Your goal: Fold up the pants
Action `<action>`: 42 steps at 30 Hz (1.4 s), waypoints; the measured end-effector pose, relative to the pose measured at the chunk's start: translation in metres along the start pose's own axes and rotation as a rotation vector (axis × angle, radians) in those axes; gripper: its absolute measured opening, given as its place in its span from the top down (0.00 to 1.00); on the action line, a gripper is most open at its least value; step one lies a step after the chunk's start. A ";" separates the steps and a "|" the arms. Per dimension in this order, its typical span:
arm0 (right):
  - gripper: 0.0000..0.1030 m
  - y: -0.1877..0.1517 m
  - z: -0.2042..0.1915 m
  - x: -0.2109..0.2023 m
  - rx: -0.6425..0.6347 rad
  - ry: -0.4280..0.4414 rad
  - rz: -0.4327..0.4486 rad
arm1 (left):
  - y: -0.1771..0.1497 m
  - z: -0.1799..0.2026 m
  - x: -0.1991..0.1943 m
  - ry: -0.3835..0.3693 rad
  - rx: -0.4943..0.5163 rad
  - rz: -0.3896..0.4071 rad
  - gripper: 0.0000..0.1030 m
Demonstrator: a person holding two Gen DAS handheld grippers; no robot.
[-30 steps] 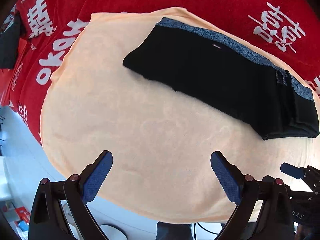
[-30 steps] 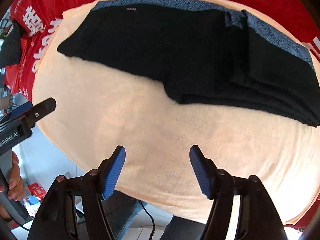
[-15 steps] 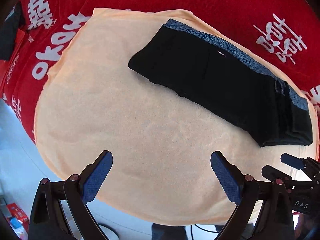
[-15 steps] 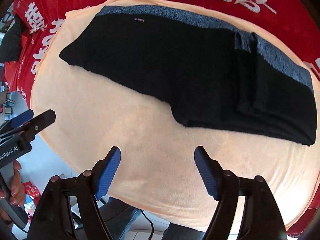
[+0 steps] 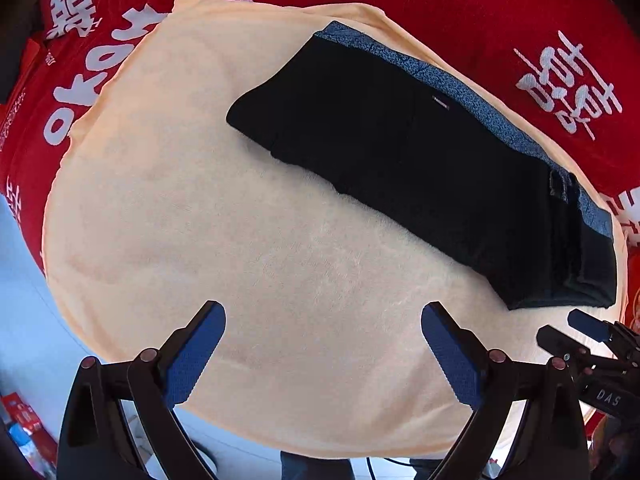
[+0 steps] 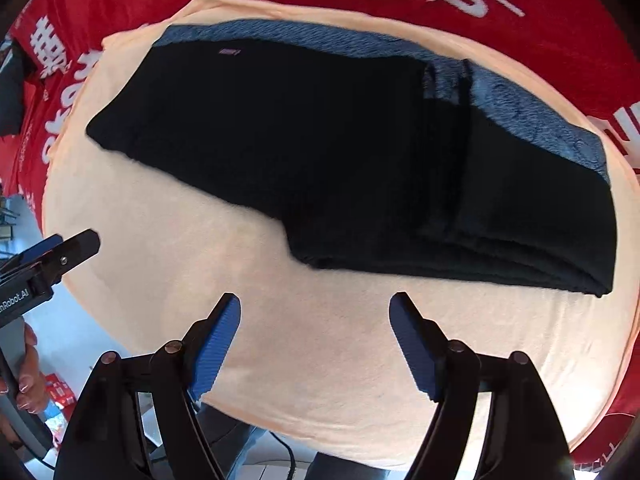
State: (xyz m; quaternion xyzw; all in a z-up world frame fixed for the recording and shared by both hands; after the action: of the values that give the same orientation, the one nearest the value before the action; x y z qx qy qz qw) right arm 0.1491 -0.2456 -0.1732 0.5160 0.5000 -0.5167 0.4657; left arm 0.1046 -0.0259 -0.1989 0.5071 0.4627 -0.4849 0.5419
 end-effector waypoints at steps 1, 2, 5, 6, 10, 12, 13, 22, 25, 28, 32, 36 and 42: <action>0.22 0.003 0.003 -0.001 0.005 -0.005 0.005 | 0.003 -0.001 0.001 -0.002 -0.007 0.001 0.04; 0.22 0.007 0.006 -0.002 0.011 -0.012 0.014 | 0.004 -0.001 0.001 -0.005 -0.012 0.001 0.04; 0.22 0.016 0.013 -0.004 0.023 -0.025 0.028 | 0.012 -0.004 0.003 -0.015 -0.035 0.007 0.04; 0.22 0.020 0.016 -0.004 0.029 -0.029 0.033 | 0.014 -0.004 0.004 -0.015 -0.039 0.007 0.04; 0.22 0.029 0.024 -0.006 0.042 -0.041 0.037 | 0.022 -0.005 0.011 -0.016 -0.056 0.005 0.04; 0.22 0.031 0.027 -0.006 0.046 -0.042 0.038 | 0.026 -0.004 0.015 -0.025 -0.067 0.004 0.04; 0.22 0.031 0.028 -0.006 0.046 -0.042 0.038 | 0.028 -0.005 0.017 -0.033 -0.074 0.004 0.04; 0.22 0.051 0.044 0.001 0.017 -0.071 0.068 | 0.052 -0.013 0.037 -0.114 -0.185 0.039 0.04; 0.22 0.054 0.049 0.010 0.031 -0.072 0.064 | 0.057 -0.017 0.041 -0.132 -0.210 0.059 0.04; 0.22 0.054 0.049 0.020 0.015 -0.082 0.063 | 0.062 -0.022 0.045 -0.142 -0.222 0.071 0.04; 0.18 0.049 0.044 0.022 -0.032 -0.104 0.077 | 0.067 -0.024 0.053 -0.156 -0.225 0.066 0.04; 0.18 0.051 0.046 0.022 -0.017 -0.088 0.070 | 0.072 -0.023 0.056 -0.174 -0.227 0.071 0.04; 0.16 0.052 0.048 0.022 0.000 -0.082 0.061 | 0.075 -0.022 0.056 -0.180 -0.220 0.074 0.04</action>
State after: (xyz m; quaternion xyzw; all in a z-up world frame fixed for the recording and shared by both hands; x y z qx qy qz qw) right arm 0.1969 -0.2959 -0.1986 0.5095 0.4646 -0.5228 0.5013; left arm 0.1850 -0.0061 -0.2487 0.4158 0.4436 -0.4545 0.6510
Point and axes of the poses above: each gripper's, at about its wrist camera, not at the fingertips, and x roughly the way its jaws point, z to its right, y to its top, the point moved 2 cm from there along x, roughly the way its jaws point, and after that the axes turned 14 degrees about x, right-handed, at the moved point
